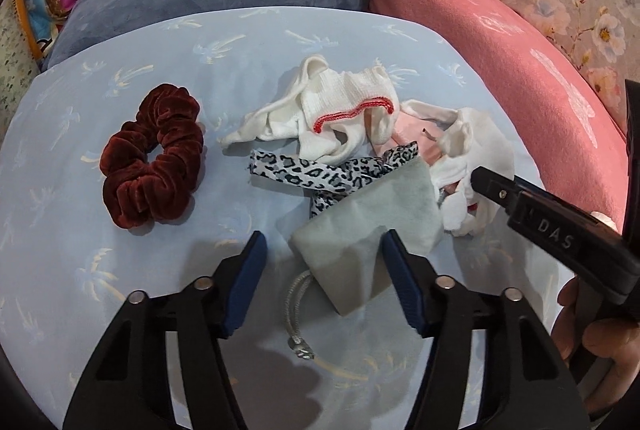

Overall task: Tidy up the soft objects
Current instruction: 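Grasp the grey cloth with the left tool while the right tool grasps the white glove, then carry the grey cloth and white glove over the white bin and open both tools, then move both tools back over the remaining clothing on the table, then grasp the leopard-print strap with the left tool while the right tool grasps the pink cloth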

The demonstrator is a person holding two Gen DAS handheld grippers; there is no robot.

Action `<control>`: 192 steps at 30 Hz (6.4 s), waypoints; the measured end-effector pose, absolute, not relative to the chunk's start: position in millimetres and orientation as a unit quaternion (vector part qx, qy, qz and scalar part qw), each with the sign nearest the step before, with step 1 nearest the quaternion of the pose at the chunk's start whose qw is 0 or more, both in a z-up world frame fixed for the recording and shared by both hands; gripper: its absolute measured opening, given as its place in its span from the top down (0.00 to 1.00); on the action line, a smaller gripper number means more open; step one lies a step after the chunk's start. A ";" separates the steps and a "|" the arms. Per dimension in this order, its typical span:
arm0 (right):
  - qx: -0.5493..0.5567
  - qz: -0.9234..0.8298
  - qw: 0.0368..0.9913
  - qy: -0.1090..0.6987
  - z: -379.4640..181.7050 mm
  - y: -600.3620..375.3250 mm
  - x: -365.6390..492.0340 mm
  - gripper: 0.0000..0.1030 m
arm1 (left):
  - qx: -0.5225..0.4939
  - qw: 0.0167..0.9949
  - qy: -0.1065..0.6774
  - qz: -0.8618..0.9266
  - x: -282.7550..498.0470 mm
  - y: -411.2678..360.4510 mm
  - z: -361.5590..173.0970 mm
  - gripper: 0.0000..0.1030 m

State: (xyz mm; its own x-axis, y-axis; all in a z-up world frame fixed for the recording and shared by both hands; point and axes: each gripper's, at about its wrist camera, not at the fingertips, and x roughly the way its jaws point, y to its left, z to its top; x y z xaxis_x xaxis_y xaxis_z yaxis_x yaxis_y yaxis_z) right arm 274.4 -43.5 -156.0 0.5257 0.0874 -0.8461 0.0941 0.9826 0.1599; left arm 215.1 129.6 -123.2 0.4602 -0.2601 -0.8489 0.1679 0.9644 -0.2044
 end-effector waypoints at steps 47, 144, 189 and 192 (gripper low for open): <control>0.194 -0.021 0.921 0.338 -6.5 -159.6 73.6 0.96 | 0.011 0.877 0.417 -0.239 107.1 -1.9 -22.4 0.90; 0.155 -0.061 0.910 0.379 -40.3 -184.6 55.8 0.64 | 0.002 0.866 0.455 -0.204 113.7 -25.0 -48.5 0.24; 0.098 0.042 0.877 0.468 -126.0 -17.5 260.1 0.60 | -0.085 0.850 0.510 -0.107 232.5 124.6 -120.3 0.70; 0.093 0.043 0.874 0.475 -134.4 -10.8 271.2 0.60 | -0.102 0.844 0.515 -0.112 232.6 135.6 -120.1 0.80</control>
